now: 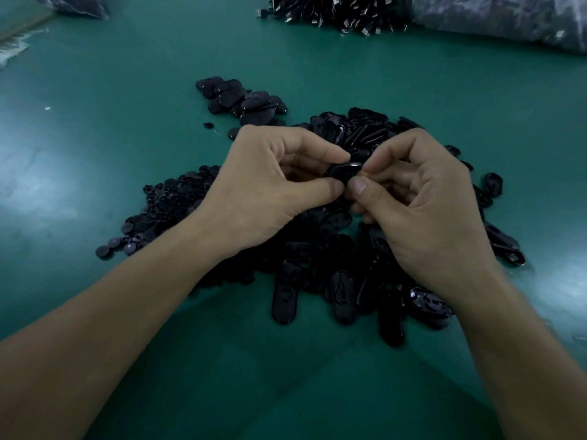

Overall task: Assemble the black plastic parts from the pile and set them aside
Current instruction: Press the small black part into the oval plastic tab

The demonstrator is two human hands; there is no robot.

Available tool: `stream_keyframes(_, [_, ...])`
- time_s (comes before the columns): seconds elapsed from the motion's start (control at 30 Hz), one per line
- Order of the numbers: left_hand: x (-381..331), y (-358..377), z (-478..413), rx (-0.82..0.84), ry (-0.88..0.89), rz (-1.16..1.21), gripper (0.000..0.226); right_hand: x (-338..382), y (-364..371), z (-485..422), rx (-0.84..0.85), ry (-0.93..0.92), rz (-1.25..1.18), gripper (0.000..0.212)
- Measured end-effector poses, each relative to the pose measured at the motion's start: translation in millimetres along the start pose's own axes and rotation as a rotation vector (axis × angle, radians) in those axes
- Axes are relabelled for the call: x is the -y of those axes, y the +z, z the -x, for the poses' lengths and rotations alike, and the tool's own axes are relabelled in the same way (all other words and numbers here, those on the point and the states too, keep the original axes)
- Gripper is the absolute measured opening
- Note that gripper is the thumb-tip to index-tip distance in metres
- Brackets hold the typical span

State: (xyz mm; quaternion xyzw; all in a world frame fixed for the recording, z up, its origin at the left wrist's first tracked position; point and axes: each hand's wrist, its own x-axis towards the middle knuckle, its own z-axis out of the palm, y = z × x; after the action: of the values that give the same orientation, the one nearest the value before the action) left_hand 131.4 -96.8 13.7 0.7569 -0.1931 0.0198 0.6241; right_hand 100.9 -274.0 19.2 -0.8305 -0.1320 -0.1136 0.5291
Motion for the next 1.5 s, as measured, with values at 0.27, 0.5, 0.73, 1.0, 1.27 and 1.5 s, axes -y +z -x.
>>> stream_keyframes(0.27, [1,1,0,0.042,0.026,-0.058,0.024,2,0,2,0.005,-0.031,0.155,0.028])
stream_keyframes(0.5, [4,6,2,0.058,0.078,-0.207,0.021,0,5,4,-0.033,-0.005,0.238,0.030])
stream_keyframes(0.73, [4,7,6,0.011,0.141,-0.366,0.016,5,8,8,0.050,0.026,0.289,0.034])
stream_keyframes(1.0, [6,9,3,-0.016,0.050,-0.260,0.017,-3,3,4,-0.028,-0.027,0.317,0.015])
stream_keyframes(1.27, [0,0,-2,0.059,-0.122,0.095,0.020,-7,-3,0,0.039,0.074,-0.007,0.015])
stream_keyframes(1.5, [1,-1,-3,0.071,-0.122,0.111,0.014,-5,-5,-1,0.058,0.115,-0.147,0.011])
